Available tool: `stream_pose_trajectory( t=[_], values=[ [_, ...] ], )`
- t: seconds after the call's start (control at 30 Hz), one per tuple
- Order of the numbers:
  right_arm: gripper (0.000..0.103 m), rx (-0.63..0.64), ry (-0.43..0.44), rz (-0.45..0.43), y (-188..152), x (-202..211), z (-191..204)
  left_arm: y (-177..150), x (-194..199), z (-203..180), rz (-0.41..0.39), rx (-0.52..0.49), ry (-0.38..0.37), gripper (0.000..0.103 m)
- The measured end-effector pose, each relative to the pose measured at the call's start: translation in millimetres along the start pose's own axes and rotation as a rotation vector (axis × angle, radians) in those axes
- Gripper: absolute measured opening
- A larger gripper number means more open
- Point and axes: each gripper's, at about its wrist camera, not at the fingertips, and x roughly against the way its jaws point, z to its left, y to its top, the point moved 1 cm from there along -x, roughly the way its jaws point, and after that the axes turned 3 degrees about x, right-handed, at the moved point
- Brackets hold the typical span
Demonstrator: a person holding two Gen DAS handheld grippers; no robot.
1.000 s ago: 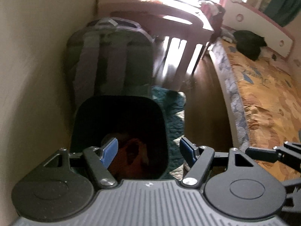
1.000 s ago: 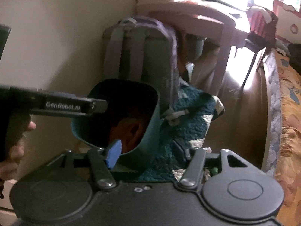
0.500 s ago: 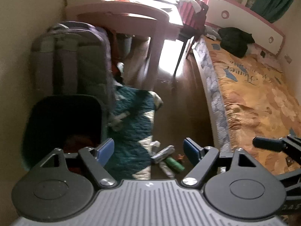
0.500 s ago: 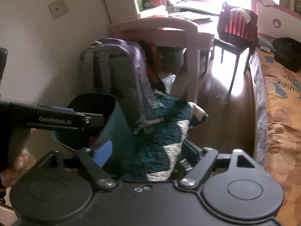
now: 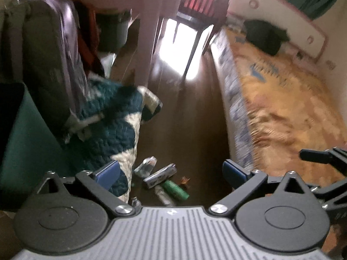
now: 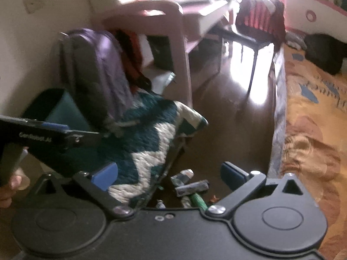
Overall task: Collect trash
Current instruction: 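Move both tools back down toward the trash on the floor, then grasp the white cloth with the left tool while the right tool grasps the orange wrapper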
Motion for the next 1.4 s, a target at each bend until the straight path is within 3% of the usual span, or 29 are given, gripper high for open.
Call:
stream_pose_trajectory(
  t=[0.2,0.47,0.77,0.93,1.1,1.3,1.4],
  values=[
    [0.102,-0.066,-0.019,0.055,-52,-88,-49,-45,-101,5,0.061,0.002,0.075,0.101],
    [0.102,-0.027,-0.062,0.119,-126,-222,-88,-115,-244,15,0.170,0.066,0.122,0.101],
    [0.097,-0.044,-0.082,0.180,-184,-362,-129,-181,-401,22,0.244,0.092,0.208,0.101],
    [0.094,-0.123,-0.096,0.218,-215,-430,-158,-208,-467,39,0.287,0.156,0.253,0.101],
    [0.085,-0.062,-0.070,0.305,-242,-498,-172,-232,-531,57,0.350,0.215,0.263,0.101],
    [0.082,-0.032,-0.087,0.346,-260,-555,-180,-250,-575,59,0.380,0.190,0.262,0.100],
    [0.079,0.004,-0.094,0.368,-267,-576,-177,-256,-590,57,0.395,0.163,0.257,0.093]
  ],
)
